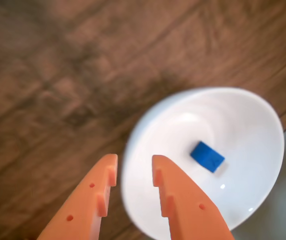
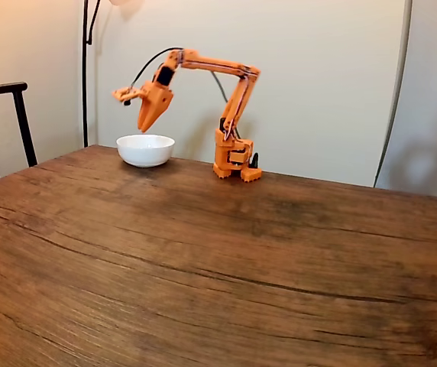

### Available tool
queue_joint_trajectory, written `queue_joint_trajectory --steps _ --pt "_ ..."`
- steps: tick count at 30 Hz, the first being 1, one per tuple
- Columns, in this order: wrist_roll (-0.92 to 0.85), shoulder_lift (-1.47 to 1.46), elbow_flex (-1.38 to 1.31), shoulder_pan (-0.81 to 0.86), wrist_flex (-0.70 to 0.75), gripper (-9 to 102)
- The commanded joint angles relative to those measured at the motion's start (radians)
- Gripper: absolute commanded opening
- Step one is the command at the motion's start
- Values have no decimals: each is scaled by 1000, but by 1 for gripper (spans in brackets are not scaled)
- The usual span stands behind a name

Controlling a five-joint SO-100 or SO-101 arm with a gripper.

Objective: Grasp the cube and drop it in the bowl

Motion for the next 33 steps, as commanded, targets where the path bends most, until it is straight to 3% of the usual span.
queue_joint_trajectory --steps 1,14,33 --pt "-89 163 61 -94 31 7" --pt "-405 680 449 -512 23 7" --pt "-322 1223 695 -859 21 7"
